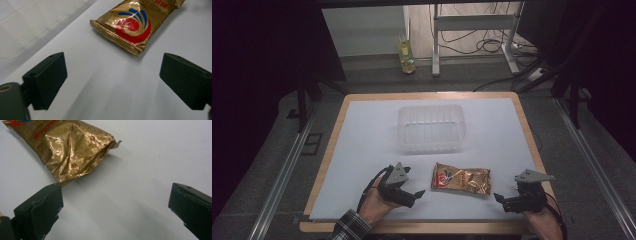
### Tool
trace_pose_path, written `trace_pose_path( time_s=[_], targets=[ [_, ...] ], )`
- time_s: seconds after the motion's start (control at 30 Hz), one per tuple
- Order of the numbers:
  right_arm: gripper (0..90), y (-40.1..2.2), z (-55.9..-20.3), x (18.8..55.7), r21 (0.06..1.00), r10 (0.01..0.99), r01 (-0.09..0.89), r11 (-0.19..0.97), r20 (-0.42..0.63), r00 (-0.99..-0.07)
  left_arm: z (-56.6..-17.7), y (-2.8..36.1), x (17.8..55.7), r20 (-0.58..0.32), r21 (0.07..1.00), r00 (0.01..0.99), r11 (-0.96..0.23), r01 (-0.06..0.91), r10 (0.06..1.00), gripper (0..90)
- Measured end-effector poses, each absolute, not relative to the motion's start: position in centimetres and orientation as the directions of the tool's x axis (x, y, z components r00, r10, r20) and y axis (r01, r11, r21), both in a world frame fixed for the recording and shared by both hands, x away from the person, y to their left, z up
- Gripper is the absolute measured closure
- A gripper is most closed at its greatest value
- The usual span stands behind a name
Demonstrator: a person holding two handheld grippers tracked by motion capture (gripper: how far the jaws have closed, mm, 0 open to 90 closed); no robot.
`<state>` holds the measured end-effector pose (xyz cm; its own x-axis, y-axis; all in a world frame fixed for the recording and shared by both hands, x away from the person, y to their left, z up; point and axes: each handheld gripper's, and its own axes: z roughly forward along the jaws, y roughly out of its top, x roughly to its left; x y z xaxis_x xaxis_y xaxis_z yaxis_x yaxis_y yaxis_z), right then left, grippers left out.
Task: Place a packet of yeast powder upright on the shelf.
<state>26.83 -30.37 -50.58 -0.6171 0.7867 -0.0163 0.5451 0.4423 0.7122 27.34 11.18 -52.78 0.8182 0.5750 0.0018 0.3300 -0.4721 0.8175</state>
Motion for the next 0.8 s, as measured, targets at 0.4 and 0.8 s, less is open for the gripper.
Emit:
trace_pose_path(
  time_s=[0.4,0.8],
  targets=[
    [0.0,-30.3,-50.7,26.9,0.705,0.788,0.552,0.446,-0.017,-0.616,-52.0,10.9,27.6,-0.021,0.83,0.832,-0.454,0.323,0.554,34.1],
    [0.0,-30.3,-50.8,26.9,0.7,0.789,0.554,0.45,-0.02,-0.615,-51.5,10.0,28.0,-0.031,0.848,0.852,-0.437,0.299,0.523,63.0]
  ],
)
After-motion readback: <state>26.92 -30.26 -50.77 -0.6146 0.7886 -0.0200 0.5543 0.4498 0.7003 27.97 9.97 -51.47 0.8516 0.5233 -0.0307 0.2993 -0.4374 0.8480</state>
